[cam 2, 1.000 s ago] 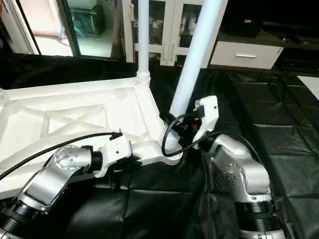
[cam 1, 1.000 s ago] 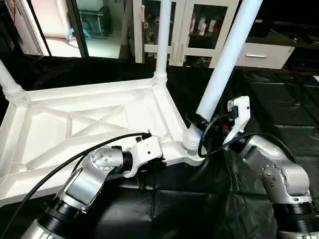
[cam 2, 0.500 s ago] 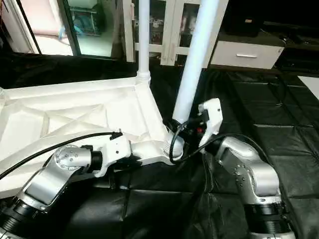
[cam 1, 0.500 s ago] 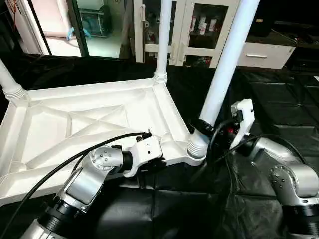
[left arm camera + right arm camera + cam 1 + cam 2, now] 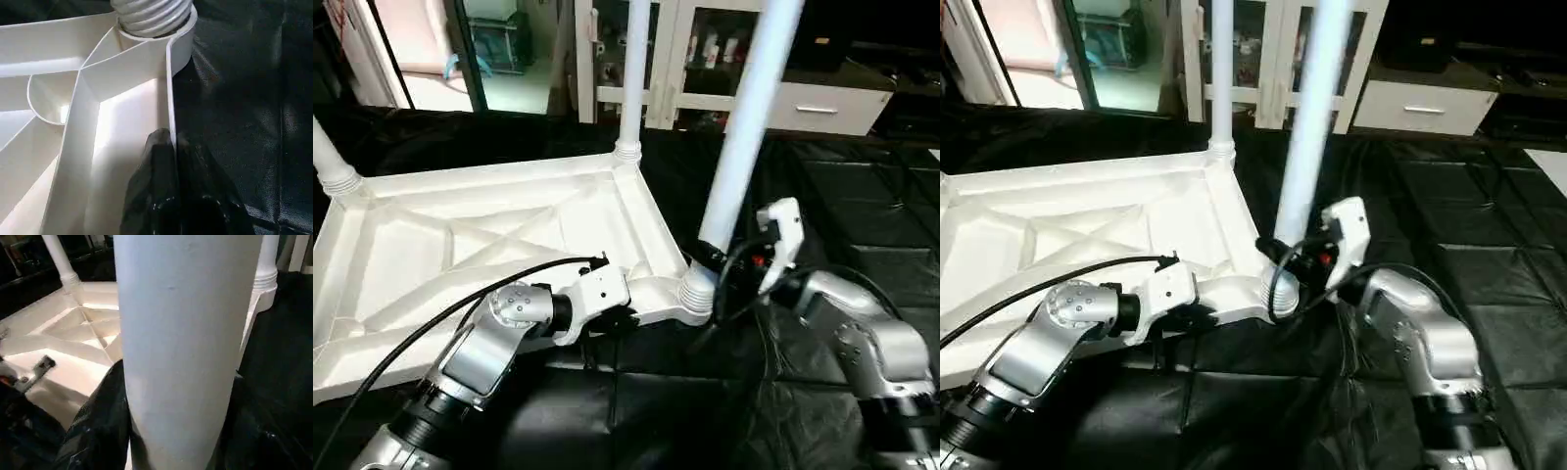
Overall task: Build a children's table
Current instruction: Pick table leg
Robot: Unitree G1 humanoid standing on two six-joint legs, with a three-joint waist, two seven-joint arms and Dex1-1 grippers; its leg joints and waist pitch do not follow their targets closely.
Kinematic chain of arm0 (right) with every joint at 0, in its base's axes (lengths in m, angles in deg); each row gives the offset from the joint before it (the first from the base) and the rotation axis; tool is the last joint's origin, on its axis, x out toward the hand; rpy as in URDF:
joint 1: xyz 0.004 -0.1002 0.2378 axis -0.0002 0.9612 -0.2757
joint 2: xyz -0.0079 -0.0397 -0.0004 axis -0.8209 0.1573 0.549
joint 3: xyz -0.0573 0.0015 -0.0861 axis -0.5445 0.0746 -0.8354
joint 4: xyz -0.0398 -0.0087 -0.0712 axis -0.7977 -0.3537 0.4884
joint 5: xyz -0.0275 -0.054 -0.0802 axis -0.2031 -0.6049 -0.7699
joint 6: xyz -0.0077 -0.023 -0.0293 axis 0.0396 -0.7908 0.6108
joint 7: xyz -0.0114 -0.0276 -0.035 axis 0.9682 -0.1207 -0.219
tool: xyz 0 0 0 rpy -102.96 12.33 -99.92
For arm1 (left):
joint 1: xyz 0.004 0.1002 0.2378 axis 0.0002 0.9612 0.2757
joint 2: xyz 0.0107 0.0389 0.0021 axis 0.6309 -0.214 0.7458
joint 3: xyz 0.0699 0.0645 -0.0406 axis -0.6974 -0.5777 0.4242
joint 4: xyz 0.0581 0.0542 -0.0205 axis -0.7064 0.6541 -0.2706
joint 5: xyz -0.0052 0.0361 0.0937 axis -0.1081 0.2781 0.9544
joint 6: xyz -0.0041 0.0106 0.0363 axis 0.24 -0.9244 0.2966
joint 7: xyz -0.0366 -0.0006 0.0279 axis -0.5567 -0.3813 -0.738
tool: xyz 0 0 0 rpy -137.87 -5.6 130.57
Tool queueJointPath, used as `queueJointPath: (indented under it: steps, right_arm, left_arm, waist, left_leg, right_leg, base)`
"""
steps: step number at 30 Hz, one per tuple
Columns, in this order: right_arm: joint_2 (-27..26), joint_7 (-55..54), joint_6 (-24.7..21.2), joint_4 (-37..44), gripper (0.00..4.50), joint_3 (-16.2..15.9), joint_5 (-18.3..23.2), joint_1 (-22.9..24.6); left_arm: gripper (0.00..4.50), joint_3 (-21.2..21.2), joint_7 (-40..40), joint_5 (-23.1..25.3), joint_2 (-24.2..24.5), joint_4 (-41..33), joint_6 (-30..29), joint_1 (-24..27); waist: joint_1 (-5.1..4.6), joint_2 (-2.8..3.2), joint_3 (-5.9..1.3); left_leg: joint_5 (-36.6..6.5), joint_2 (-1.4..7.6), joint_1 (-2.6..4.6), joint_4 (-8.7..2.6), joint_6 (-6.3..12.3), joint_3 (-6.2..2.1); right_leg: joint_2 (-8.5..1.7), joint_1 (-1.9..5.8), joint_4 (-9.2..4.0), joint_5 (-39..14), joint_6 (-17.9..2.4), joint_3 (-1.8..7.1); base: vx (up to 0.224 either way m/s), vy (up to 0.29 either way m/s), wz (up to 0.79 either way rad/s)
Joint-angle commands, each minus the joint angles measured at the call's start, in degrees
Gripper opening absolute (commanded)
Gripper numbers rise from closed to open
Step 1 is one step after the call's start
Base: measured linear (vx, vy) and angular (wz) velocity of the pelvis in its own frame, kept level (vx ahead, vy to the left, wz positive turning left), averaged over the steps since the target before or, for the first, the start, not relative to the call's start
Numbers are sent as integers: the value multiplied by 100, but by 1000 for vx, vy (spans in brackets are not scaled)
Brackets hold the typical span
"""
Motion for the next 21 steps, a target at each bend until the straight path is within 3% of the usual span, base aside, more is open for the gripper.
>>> queueJointPath:
  steps: [1,13,21]
  right_arm:
    - [-42,54,70,-214,187,-211,-196,-76]
    - [-52,267,190,-383,187,-314,-308,-83]
    - [-123,86,300,-103,187,146,-45,386]
  left_arm:
    - [3,-183,-68,-239,-104,173,49,154]
    - [3,-133,-54,-199,-106,155,18,168]
    - [3,-86,30,-173,-131,175,28,182]
  waist:
    - [-14,-107,-173]
    - [-37,-156,-140]
    - [1,-154,-166]
  left_leg:
    - [-1130,360,36,-483,153,-137]
    - [-1288,380,37,-520,152,-150]
    - [-1086,395,44,-539,222,-134]
  right_leg:
    - [-523,99,-620,-2090,-900,306]
    - [-545,71,-661,-2398,-795,321]
    - [-543,92,-647,-2034,-855,316]
  base:
    - [0,0,0]
    - [0,0,0]
    - [0,0,0]
